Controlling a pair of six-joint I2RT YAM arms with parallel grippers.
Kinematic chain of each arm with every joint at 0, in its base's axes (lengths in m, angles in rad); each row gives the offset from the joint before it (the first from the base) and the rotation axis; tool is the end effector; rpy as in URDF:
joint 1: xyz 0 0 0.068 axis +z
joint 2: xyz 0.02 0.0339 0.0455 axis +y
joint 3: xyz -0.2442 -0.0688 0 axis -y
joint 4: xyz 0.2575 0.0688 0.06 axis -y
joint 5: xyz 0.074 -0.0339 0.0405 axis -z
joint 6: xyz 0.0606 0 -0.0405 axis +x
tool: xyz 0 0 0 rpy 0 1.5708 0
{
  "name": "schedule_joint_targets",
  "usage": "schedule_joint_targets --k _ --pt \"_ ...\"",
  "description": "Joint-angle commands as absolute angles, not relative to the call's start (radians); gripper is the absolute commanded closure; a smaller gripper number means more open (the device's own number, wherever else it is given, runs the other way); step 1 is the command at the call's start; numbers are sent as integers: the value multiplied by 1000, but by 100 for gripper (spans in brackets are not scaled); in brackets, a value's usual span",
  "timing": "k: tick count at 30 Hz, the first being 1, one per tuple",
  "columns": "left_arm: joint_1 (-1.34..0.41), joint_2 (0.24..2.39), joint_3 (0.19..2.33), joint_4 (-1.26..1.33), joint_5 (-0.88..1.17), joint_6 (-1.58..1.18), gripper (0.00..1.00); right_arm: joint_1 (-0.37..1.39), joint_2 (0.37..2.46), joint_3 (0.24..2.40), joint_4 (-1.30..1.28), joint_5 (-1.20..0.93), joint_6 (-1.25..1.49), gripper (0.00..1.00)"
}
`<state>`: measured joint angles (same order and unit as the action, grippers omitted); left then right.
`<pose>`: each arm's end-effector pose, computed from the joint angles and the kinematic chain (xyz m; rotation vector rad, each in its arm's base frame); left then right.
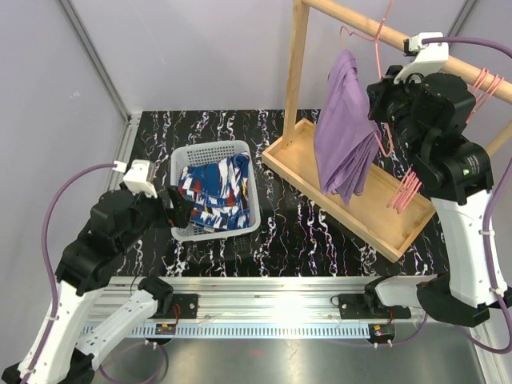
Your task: Remove the trousers from the hanger
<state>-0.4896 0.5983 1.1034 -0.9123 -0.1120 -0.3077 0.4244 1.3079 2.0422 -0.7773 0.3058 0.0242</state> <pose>0.1248 -0.0588 0.3750 0.1080 1.9951 -0.4066 0.2254 0.0818 0.5607 -0.0863 1.6104 0.1002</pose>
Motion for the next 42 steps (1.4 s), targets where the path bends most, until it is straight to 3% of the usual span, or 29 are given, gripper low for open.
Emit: schedule_joint_targets --k 1,9,15,18,27,30,35,42 --pt "-486 663 1143 -786 -51 -308 1 420 1232 2091 -745 233 107 100" --pt "-537 735 1177 -617 -35 -341 1 420 1144 1993 -810 101 253 100" --pt "-868 824 1169 -528 -420 -293 1 422 1123 1971 -839 40 317 100" --pt "-1126 897 1209 -525 -590 -293 1 422 1103 1951 -819 44 354 100" --pt "-1560 1089 1180 -310 -888 -222 1 422 1158 2014 -893 187 399 100" --pt "-1601 1161 1189 -253 -937 -197 1 423 1172 2060 -923 236 406 100" --pt "-1632 1250 1154 -79 -818 -132 1 423 1221 2163 -980 275 407 100" --pt "-1612 1397 1213 55 -824 -51 1 423 1227 2197 -1009 302 423 100"
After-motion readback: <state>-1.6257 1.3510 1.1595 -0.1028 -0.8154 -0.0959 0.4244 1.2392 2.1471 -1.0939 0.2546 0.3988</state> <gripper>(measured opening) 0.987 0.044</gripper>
